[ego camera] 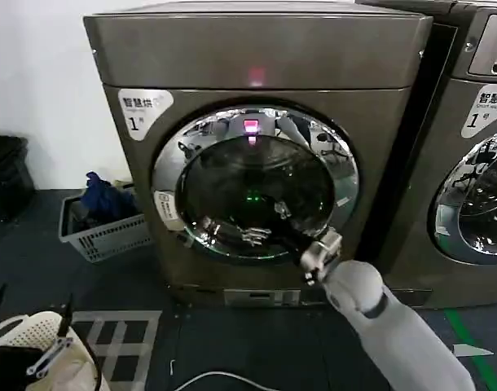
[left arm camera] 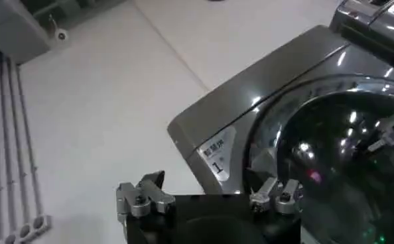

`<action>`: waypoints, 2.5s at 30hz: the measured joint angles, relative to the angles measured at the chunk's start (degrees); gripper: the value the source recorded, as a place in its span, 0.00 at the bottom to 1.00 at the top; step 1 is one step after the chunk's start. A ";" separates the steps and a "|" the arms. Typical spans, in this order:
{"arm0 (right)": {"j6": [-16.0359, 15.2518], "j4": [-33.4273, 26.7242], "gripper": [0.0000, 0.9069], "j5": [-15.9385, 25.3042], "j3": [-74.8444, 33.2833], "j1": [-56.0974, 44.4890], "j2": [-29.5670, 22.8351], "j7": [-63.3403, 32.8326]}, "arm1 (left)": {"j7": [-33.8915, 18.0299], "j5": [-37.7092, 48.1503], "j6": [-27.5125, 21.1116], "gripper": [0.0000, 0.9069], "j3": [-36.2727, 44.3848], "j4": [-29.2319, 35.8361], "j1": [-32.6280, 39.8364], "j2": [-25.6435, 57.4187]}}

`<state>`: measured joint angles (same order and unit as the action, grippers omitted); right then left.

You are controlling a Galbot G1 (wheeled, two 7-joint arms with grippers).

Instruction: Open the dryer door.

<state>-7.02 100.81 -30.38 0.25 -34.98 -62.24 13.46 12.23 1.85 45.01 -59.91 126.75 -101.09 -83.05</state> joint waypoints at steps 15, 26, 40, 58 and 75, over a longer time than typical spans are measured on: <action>-0.18 -4.33 1.00 0.11 4.91 4.82 -4.02 0.05 | 0.00 -0.57 0.17 1.00 -0.19 0.54 -0.46 -1.01; -0.09 -7.94 1.00 0.58 8.65 8.04 -7.86 -0.07 | -0.01 -0.76 0.45 1.00 -0.30 0.95 -1.05 -1.56; 1.27 -15.43 1.00 2.56 11.35 12.19 -14.20 0.75 | -0.09 -0.97 0.80 1.00 -0.64 1.69 -1.73 -2.21; 2.70 -23.12 1.00 2.27 13.75 15.96 -18.21 6.38 | -0.26 -0.97 1.09 1.00 -1.42 2.33 -2.51 -2.78; 7.42 -25.26 1.00 -3.61 16.38 18.29 -16.60 18.08 | -0.27 -1.31 1.11 1.00 -1.54 2.16 -2.62 -2.91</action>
<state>0.39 75.56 -33.98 16.62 -16.69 -78.84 31.54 11.96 0.54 46.13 -61.45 128.91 -103.71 -85.96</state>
